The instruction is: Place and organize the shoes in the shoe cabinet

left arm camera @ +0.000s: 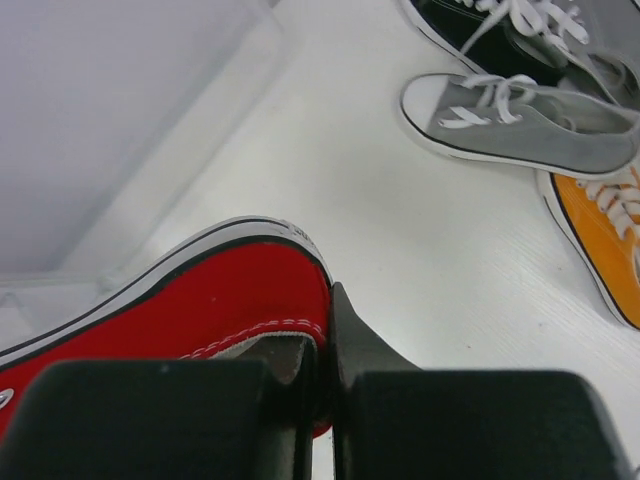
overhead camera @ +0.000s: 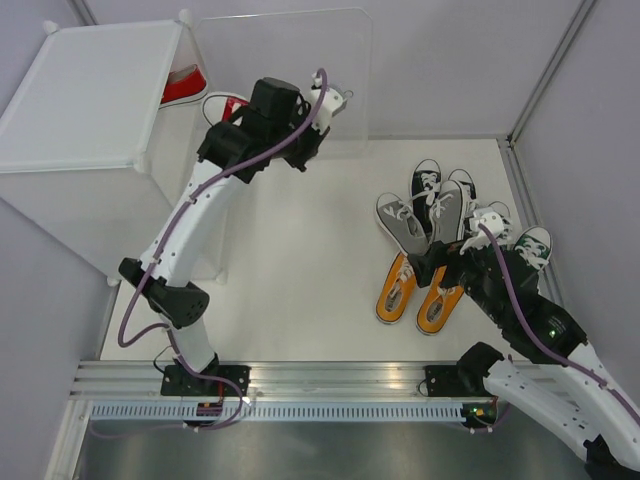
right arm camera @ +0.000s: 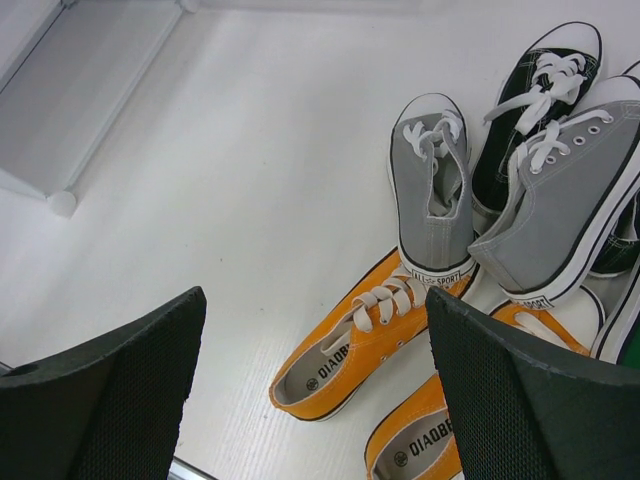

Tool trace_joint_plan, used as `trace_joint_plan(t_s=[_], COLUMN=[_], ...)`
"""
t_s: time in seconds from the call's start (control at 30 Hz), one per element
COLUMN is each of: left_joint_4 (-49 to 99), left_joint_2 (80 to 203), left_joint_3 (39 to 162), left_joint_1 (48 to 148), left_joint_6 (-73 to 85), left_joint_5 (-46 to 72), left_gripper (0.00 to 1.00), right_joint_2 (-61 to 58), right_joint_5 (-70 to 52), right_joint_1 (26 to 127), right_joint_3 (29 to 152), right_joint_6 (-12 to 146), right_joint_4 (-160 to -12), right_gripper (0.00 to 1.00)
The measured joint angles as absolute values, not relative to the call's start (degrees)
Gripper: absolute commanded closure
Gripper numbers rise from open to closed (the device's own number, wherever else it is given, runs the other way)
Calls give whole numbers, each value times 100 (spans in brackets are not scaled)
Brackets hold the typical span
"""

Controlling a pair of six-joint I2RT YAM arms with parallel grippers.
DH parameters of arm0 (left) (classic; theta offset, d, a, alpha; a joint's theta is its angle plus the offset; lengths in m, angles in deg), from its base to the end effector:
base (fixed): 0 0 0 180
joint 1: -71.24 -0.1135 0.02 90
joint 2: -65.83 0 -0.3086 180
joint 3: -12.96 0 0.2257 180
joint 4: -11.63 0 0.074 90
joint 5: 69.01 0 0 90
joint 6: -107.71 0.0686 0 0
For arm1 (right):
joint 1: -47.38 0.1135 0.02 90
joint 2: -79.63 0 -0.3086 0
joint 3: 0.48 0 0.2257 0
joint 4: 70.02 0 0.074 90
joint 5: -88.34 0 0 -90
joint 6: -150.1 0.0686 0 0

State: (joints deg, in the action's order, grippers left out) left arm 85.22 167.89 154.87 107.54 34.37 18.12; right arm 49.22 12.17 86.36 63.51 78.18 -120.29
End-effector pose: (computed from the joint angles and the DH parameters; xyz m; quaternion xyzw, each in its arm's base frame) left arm 0.3012 -0.2255 0.4808 0.4037 0.7838 -0.1021 0.4607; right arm 0.0698 0.0354 0.3542 -0.0738 0.7962 0.1982 0.5668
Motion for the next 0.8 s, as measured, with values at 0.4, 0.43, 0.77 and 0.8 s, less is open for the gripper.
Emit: trace_joint_plan(t_s=[0.4,0.43,0.77,0.8], left_joint_4=[8815,8815,8601,8566], left_joint_2=[17333,17399,17576,17576], left_joint_3=[16213,16215,16333,16333], left_joint_1=[9200,9071,8491,8426], left_joint_6=[3514,3533,3678,3691], left_joint_5=[1775,1748,1560,1589], left_gripper=[98,98,98,98], right_joint_2=[4194,4146,3433,3383], right_joint_5=[867,819,161,108], right_joint_1=[8636,8636,8636,8636], right_joint_3=[6117,6076,5829,5814], right_joint_6=[7722,7722,7729,7733], right_joint_4=[-11594,-11572,-11297,-11260], right_gripper=[6,6,6,6])
